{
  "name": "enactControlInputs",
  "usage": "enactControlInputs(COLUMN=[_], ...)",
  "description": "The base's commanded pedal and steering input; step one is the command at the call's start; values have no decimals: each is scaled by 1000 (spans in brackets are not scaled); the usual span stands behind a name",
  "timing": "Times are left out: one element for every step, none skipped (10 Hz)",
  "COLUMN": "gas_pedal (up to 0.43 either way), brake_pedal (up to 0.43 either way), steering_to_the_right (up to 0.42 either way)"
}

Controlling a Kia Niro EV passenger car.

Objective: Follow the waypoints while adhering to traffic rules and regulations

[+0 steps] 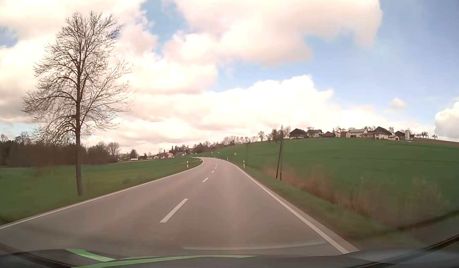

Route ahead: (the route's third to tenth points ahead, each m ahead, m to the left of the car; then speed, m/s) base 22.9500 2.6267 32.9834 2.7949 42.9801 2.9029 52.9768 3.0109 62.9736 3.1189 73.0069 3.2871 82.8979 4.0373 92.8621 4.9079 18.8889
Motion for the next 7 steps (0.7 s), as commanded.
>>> enactControlInputs(gas_pedal=[150, 157, 157, 157, 157, 157, 157], brake_pedal=[0, 0, 0, 0, 0, 0, 0], steering_to_the_right=[0, 0, -1, -1, -1, -1, -1])
